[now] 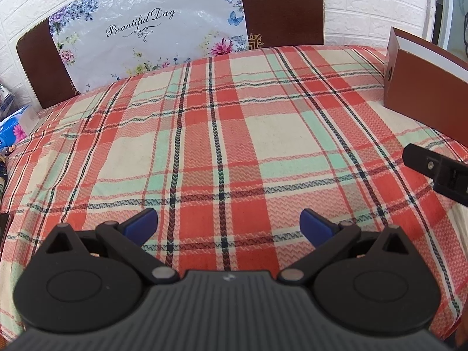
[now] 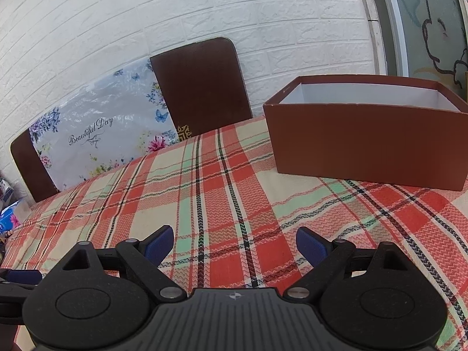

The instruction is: Organize objects

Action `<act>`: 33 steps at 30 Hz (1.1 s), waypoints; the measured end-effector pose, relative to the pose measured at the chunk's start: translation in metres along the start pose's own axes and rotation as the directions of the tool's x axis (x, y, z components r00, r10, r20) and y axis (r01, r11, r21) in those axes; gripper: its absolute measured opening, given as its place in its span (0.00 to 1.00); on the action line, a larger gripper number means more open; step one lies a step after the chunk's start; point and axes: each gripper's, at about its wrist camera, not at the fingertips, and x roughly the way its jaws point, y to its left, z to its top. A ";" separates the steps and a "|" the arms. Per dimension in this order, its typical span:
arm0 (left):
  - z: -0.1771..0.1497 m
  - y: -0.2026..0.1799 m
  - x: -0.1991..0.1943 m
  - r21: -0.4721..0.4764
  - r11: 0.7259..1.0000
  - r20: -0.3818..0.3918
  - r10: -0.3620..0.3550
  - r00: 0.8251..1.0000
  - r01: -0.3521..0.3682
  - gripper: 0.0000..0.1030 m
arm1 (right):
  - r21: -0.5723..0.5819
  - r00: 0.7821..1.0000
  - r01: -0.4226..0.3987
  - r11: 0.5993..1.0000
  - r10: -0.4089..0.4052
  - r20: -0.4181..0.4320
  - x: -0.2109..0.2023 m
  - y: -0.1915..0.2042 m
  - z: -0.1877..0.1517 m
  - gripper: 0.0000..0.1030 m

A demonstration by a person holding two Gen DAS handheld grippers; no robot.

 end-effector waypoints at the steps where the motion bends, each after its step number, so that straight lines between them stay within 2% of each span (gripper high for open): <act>1: 0.000 0.000 0.000 -0.001 1.000 0.000 -0.001 1.000 0.001 1.00 | 0.001 1.000 0.001 1.000 -0.001 -0.003 0.001 0.000 0.000 0.88; 10: -0.002 0.002 0.002 -0.011 1.000 -0.008 -0.015 1.000 0.015 1.00 | -0.019 0.998 0.017 1.000 -0.018 -0.056 0.009 0.001 -0.004 0.88; 33: -0.006 0.000 -0.003 0.005 1.000 0.002 -0.023 1.000 0.023 1.00 | -0.032 0.999 0.013 0.999 -0.014 -0.052 0.002 0.003 -0.005 0.88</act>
